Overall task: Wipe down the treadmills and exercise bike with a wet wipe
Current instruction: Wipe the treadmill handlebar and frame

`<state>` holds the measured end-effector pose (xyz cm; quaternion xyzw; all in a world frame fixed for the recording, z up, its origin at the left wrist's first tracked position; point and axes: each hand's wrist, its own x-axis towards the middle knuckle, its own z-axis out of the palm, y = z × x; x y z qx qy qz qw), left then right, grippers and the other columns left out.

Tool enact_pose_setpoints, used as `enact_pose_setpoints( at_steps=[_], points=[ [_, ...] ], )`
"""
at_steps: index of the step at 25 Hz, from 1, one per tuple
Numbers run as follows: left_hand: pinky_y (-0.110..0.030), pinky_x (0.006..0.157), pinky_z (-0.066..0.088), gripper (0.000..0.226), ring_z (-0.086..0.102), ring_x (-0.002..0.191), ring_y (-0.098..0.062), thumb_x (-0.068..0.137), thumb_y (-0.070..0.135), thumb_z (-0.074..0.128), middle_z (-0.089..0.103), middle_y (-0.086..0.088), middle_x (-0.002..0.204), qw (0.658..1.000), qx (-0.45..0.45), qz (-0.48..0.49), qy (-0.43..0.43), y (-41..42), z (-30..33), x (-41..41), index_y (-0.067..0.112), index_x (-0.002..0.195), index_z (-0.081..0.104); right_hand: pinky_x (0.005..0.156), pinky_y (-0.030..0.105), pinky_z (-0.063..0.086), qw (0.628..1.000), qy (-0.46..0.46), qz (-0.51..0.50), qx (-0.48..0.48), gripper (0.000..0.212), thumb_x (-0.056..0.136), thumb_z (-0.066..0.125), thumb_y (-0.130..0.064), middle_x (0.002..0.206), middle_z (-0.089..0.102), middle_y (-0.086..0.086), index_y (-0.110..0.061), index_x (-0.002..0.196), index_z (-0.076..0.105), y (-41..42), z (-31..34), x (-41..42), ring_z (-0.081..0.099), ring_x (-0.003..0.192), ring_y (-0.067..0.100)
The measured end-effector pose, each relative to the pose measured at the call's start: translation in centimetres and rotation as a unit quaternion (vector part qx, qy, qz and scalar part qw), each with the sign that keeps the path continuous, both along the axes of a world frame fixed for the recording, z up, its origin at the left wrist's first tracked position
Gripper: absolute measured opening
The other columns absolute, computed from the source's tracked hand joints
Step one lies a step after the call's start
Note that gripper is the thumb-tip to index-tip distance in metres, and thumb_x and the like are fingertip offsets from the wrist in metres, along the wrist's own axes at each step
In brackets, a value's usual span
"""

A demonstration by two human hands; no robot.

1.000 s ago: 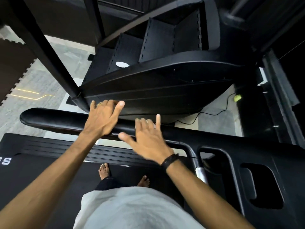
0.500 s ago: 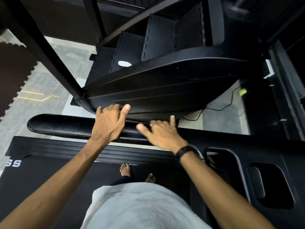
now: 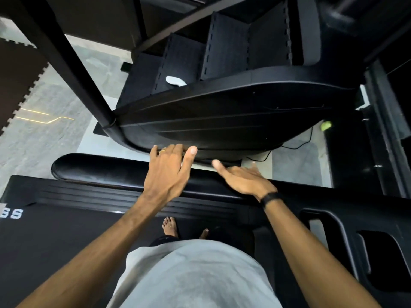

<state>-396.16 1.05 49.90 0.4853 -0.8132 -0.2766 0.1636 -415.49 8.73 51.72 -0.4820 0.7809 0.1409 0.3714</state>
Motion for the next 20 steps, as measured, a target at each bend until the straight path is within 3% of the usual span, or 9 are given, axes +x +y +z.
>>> enact_pose_setpoints(
  at_steps=[3,5,8,10,13,16,18,20],
  points=[
    [-0.054,0.109,0.031,0.057,0.058,0.086,-0.025,0.098,0.065,0.001,0.05,0.007,0.08,0.999,0.02,0.021,0.041,-0.2,0.3,0.3,0.027,0.088,0.042,0.123,0.051,-0.007,0.996,-0.046,0.072,-0.017,0.123,0.067,-0.016,-0.092,0.147,0.054,0.006,-0.024,0.147,0.05,-2.9,-1.0,3.3,0.038,0.145,0.022],
    [-0.054,0.105,0.035,0.052,0.05,0.074,-0.015,0.1,0.062,0.004,0.045,0.011,0.073,0.996,0.032,0.043,0.076,-0.1,0.0,0.4,0.028,0.086,0.041,0.124,0.049,-0.009,0.991,-0.035,0.098,-0.088,0.109,0.078,-0.008,-0.085,0.151,0.049,0.001,-0.021,0.149,0.043,-0.5,-0.1,5.0,0.035,0.145,0.016],
    [-0.054,0.099,0.038,0.046,0.043,0.066,-0.001,0.102,0.059,0.008,0.038,0.016,0.067,0.991,0.044,0.058,0.111,-0.2,0.2,0.5,0.03,0.083,0.038,0.123,0.044,-0.016,0.986,-0.007,0.097,-0.136,0.103,0.079,-0.014,-0.083,0.163,0.027,-0.011,-0.029,0.159,0.023,4.2,1.9,3.4,0.015,0.151,0.003],
    [-0.052,0.101,0.038,0.052,0.044,0.067,0.003,0.1,0.062,0.004,0.039,0.017,0.067,0.991,0.047,0.056,0.109,-0.2,0.2,0.4,0.029,0.085,0.041,0.123,0.044,-0.014,0.992,0.023,0.053,-0.113,0.101,0.08,-0.012,-0.08,0.162,0.031,-0.009,-0.029,0.157,0.028,5.0,2.6,0.7,0.02,0.15,0.007],
    [-0.051,0.103,0.036,0.057,0.044,0.069,-0.002,0.099,0.065,0.002,0.041,0.017,0.07,0.992,0.052,0.044,0.106,-0.1,0.2,0.1,0.028,0.087,0.044,0.124,0.044,0.002,0.999,-0.011,-0.046,-0.009,0.094,0.088,-0.001,-0.076,0.155,0.045,0.005,-0.022,0.148,0.046,1.9,2.6,-0.6,0.031,0.148,0.023],
    [-0.053,0.096,0.04,0.054,0.041,0.067,-0.007,0.1,0.062,0.006,0.042,0.016,0.069,0.992,0.051,0.049,0.105,-0.4,0.4,0.0,0.026,0.083,0.043,0.118,0.043,0.023,0.998,-0.058,0.015,0.024,0.089,0.094,0.004,-0.077,0.153,0.046,0.011,-0.022,0.146,0.051,-3.6,0.2,3.0,0.036,0.145,0.033],
    [-0.054,0.093,0.043,0.065,0.05,0.071,-0.014,0.098,0.062,0.007,0.052,0.01,0.072,0.99,0.053,0.068,0.113,-0.6,0.5,0.1,0.017,0.084,0.052,0.111,0.044,0.032,0.992,-0.071,0.095,-0.034,0.073,0.099,0.016,-0.064,0.137,0.06,0.014,-0.015,0.13,0.06,-5.0,-1.1,6.4,0.051,0.13,0.035],
    [-0.051,0.093,0.044,0.089,0.06,0.082,-0.025,0.092,0.074,0.004,0.066,-0.003,0.083,0.982,0.092,0.094,0.132,-0.7,0.7,0.2,0.006,0.095,0.061,0.119,0.047,0.024,0.977,-0.083,0.132,-0.148,0.055,0.099,0.027,-0.049,0.132,0.062,0.011,-0.011,0.124,0.058,-3.2,-1.0,8.3,0.052,0.128,0.03]
  ],
)
